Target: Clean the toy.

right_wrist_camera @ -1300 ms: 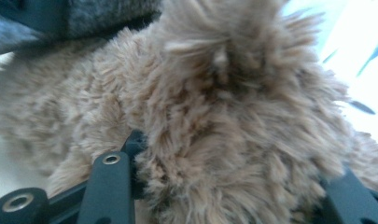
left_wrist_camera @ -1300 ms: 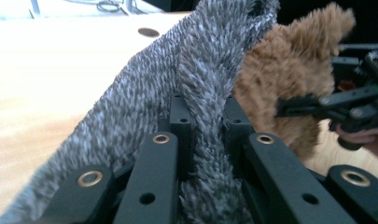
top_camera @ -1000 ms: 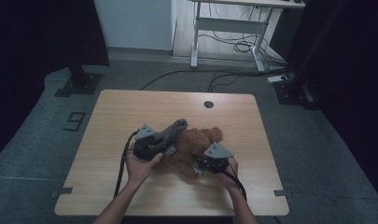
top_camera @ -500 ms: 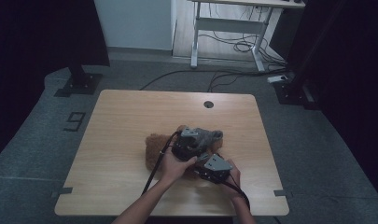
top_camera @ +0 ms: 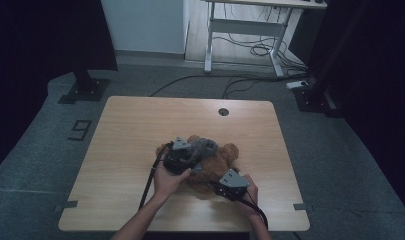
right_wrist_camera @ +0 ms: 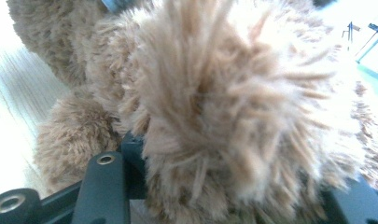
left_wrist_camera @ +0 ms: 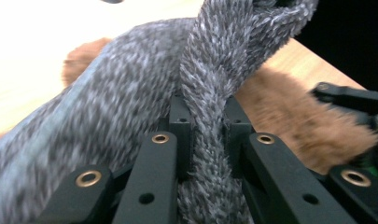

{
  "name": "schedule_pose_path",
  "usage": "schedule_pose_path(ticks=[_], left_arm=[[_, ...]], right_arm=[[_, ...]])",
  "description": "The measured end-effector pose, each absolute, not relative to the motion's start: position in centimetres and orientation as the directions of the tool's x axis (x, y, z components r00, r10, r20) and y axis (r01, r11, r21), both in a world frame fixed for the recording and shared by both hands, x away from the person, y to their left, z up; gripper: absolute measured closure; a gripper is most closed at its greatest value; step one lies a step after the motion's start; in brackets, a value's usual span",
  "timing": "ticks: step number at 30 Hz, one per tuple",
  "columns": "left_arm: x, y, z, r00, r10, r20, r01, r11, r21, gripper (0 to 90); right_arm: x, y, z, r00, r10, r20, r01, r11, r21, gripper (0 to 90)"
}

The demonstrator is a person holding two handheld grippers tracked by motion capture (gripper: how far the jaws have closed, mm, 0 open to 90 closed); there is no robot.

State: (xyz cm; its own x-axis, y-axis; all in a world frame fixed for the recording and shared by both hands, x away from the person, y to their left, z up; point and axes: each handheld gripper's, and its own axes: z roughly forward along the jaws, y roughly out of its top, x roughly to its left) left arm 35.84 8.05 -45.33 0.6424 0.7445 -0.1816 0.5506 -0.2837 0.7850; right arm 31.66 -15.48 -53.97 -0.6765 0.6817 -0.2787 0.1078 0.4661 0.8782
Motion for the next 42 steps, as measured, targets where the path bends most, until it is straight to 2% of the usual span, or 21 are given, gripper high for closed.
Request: schedule_pose_path(ticks=[8,11,16,19,23,28,32,36,39,42], left_arm=[[35.7,15.5,-45.5,0.541,0.809,-0.229,0.587,-0.168,0.792,78.5],[35.7,18.2,-46.7,0.491,0.834,-0.251,0.625,-0.137,0.768,78.4],[35.6,20.2,-48.9,0.456,0.835,-0.309,0.678,-0.101,0.728,78.2],[35.5,20.3,-48.4,0.46,0.824,-0.329,0.675,-0.084,0.733,78.2],[35.3,18.9,-46.2,0.503,0.803,-0.318,0.633,-0.093,0.768,78.2],[35.3,14.8,-43.8,0.581,0.762,-0.287,0.585,-0.145,0.798,78.3],[35.6,10.4,-43.6,0.65,0.699,-0.298,0.575,-0.195,0.795,78.4],[35.5,5.7,-43.4,0.709,0.653,-0.268,0.546,-0.267,0.794,78.5],[35.5,3.1,-43.1,0.733,0.639,-0.233,0.52,-0.305,0.798,78.5],[35.9,1.3,-43.2,0.738,0.632,-0.236,0.523,-0.315,0.792,78.5]], right_arm=[[31.5,-15.5,-54.0,-0.676,0.684,-0.275,0.111,0.463,0.88,45.2],[31.5,-15.6,-54.0,-0.679,0.687,-0.259,0.119,0.451,0.884,45.1],[31.6,-15.7,-54.1,-0.684,0.688,-0.245,0.126,0.442,0.888,45.1],[31.6,-15.7,-54.1,-0.684,0.689,-0.241,0.127,0.438,0.89,45.1],[31.7,-15.8,-54.1,-0.686,0.689,-0.234,0.13,0.433,0.892,45.0],[31.7,-15.8,-54.1,-0.687,0.687,-0.234,0.129,0.433,0.892,44.9],[31.7,-15.8,-54.1,-0.687,0.688,-0.232,0.131,0.432,0.892,44.8],[31.7,-15.9,-54.1,-0.688,0.689,-0.229,0.134,0.43,0.893,44.6],[31.6,-15.8,-54.1,-0.687,0.692,-0.223,0.137,0.425,0.895,44.5],[31.6,-15.8,-54.1,-0.686,0.693,-0.221,0.14,0.423,0.895,44.2]])
